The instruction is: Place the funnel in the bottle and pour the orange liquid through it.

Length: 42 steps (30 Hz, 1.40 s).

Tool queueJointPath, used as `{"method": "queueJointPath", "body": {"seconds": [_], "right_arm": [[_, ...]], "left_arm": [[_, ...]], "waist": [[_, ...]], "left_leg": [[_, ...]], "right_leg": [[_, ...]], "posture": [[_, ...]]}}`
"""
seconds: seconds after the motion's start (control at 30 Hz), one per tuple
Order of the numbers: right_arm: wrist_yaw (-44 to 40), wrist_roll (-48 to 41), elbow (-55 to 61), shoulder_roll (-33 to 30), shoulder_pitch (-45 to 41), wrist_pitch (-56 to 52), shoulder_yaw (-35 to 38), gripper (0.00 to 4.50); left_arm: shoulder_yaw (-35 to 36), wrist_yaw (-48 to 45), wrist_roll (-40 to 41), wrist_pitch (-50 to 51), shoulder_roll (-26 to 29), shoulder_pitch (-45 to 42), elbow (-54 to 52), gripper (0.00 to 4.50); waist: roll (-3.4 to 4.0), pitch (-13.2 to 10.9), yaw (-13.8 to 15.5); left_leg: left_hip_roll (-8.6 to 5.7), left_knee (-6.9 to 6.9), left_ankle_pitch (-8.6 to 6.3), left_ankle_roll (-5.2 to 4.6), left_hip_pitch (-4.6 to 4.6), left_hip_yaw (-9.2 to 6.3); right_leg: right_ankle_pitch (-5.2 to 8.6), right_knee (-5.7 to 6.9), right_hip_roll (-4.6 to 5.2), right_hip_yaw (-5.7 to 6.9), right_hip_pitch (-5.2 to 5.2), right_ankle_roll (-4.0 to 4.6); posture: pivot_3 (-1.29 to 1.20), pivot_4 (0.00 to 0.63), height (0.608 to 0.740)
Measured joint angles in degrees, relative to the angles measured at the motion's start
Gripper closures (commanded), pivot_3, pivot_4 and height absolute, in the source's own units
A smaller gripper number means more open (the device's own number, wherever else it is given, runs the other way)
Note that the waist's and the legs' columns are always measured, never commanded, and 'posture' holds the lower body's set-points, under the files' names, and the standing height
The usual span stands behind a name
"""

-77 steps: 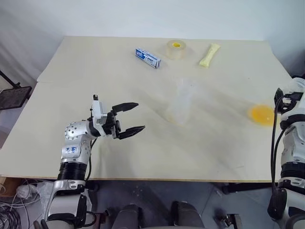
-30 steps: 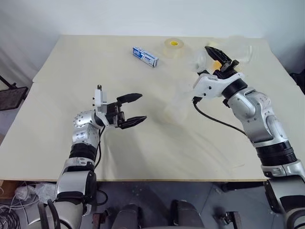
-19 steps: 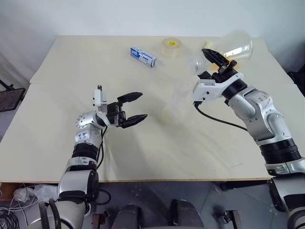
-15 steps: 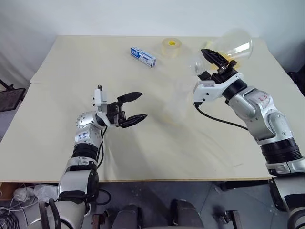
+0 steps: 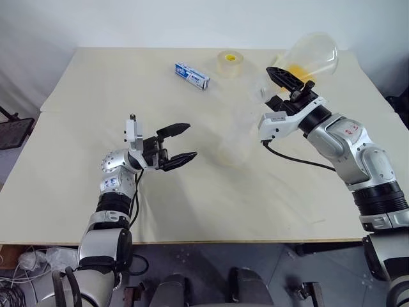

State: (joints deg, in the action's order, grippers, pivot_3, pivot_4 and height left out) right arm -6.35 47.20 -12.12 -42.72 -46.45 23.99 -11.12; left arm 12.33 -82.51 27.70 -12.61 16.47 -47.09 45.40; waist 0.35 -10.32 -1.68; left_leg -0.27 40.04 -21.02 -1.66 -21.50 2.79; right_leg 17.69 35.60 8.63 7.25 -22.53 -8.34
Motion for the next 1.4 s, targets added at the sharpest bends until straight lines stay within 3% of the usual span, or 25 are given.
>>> {"method": "queueJointPath", "body": {"seconds": [1.4], "right_arm": [[5.22, 6.70, -4.97, -3.53, -2.93, 6.86, -2.23, 2.05]], "left_arm": [[0.00, 0.44, 0.03, 1.38, -0.43, 0.30, -1.87, 0.00]], "waist": [[0.00, 0.00, -0.01]], "left_leg": [[0.02, 0.00, 0.00, 0.00, -0.01, 0.03]], "right_leg": [[0.00, 0.00, 0.01, 0.00, 0.00, 0.00]], "posture": [[0.00, 0.150, 0.740]]}}
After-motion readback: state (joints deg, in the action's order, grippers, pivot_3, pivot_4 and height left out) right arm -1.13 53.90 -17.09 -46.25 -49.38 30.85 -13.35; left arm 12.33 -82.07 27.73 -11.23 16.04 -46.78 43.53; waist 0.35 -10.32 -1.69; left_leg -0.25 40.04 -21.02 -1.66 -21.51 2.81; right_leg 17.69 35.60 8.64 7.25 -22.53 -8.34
